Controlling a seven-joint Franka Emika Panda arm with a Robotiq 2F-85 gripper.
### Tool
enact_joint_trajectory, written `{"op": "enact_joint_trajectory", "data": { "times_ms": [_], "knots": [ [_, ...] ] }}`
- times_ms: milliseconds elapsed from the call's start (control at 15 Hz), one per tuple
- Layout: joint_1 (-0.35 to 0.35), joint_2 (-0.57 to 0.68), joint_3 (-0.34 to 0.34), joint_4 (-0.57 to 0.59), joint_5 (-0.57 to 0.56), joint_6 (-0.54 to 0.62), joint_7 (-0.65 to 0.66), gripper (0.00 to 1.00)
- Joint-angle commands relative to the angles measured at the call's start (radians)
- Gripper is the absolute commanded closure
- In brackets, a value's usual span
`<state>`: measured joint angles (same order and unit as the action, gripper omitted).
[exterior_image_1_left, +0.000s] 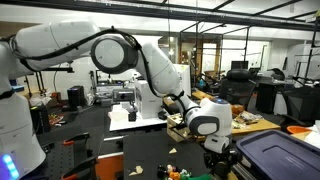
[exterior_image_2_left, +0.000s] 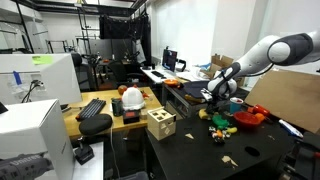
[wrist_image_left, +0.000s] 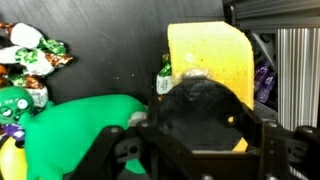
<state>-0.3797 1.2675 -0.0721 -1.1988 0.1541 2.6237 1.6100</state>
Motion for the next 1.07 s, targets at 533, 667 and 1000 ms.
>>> {"op": "enact_joint_trajectory", "data": {
  "times_ms": [533,667,1000],
  "knots": [
    [-0.025,-0.177,0.054,-0.310,0.177,-0.067,-0.094,0.48],
    [-0.021,-0.190,0.048,-0.334,0.222,-0.081,-0.114,0.48],
    [-0.034,-0.204,0.061,-0.353,0.295,-0.188,-0.178,0.48]
  ]
}}
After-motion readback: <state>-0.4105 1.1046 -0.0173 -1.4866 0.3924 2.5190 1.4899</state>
